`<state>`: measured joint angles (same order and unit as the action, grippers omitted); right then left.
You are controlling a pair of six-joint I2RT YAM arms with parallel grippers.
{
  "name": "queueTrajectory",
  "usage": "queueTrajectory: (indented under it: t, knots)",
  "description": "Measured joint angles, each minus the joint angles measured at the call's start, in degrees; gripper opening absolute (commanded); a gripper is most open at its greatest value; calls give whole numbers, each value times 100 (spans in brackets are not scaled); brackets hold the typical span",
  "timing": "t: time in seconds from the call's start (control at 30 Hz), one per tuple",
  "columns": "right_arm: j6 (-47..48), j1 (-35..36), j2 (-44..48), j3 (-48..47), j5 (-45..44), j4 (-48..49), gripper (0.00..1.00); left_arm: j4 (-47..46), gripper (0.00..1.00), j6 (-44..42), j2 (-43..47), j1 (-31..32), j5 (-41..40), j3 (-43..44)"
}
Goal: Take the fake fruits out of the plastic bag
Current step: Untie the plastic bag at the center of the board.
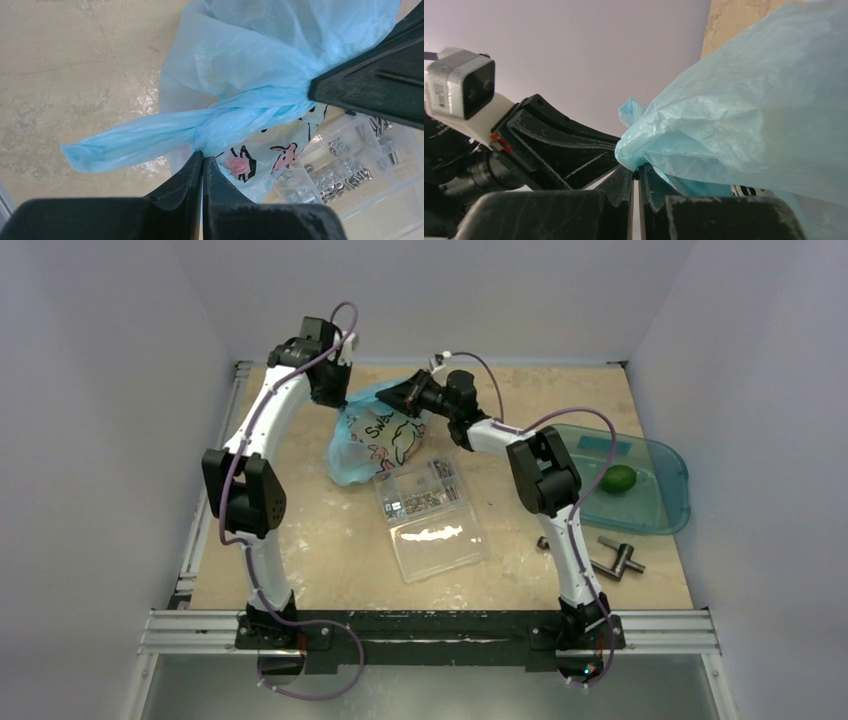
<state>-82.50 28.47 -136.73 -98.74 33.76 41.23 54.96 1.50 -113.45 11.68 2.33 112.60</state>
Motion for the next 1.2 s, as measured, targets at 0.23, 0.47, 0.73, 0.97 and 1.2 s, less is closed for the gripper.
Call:
queueTrajectory:
  t: [0.23, 0.47, 0.73, 0.97, 1.2]
  knots:
    - [-13, -361, 0, -4, 367, -28, 0, -269, 0, 181, 160, -249, 214, -138]
    - [66, -498, -120, -651, 743, -431, 0, -459, 0, 387, 442, -487, 774, -313]
    - [599, -608, -444, -1311, 682, -1303, 26, -599, 0, 625, 758, -697, 1314, -643]
    - [957, -817, 17, -361, 188, -1519, 50, -599, 0, 782, 761, -820, 1722, -660]
    - [1132, -223, 1019, 404, -457, -1547, 57, -597, 0, 844, 748, -817, 2013, -660]
